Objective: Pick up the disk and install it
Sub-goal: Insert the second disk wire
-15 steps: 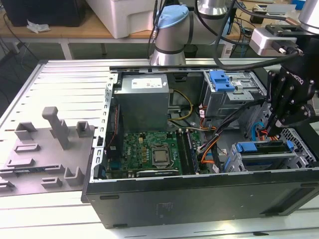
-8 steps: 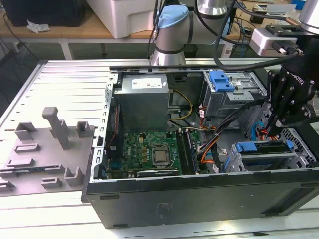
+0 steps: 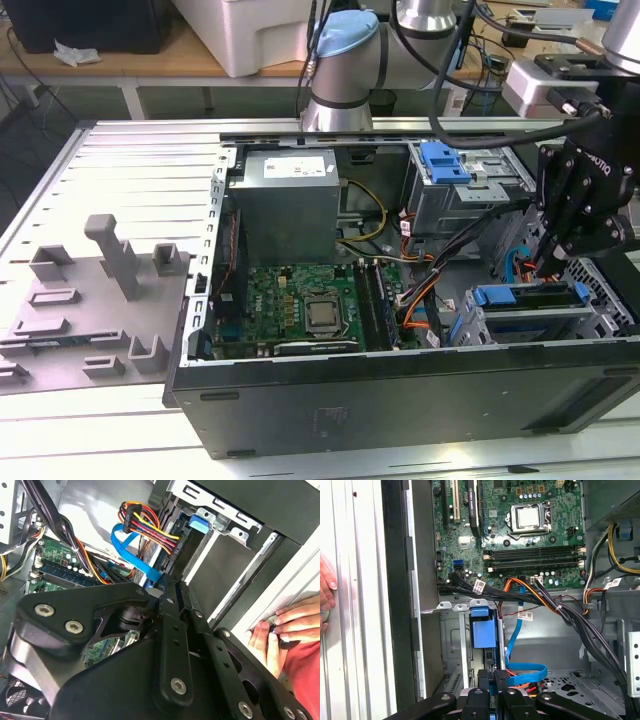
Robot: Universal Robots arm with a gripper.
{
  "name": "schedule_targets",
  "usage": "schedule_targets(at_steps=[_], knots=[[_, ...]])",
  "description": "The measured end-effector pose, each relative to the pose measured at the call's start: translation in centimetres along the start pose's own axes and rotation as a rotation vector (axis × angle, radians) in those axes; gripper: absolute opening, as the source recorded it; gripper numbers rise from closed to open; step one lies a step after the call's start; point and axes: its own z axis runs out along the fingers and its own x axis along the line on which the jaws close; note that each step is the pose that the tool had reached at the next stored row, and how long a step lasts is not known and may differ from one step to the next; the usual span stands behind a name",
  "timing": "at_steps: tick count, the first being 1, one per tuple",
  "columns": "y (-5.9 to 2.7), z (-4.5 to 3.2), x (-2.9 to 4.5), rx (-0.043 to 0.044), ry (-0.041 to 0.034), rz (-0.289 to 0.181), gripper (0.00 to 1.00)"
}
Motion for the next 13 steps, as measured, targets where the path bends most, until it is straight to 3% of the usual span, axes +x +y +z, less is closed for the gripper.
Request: schedule_targets(at_steps=[7,13], knots=[[0.00,0.47,-0.01,-0.0006,-0.0111,0.000,0.16],[0.00,0.67,-0.03,0.0031,-0.0125,-0.037,0.16]])
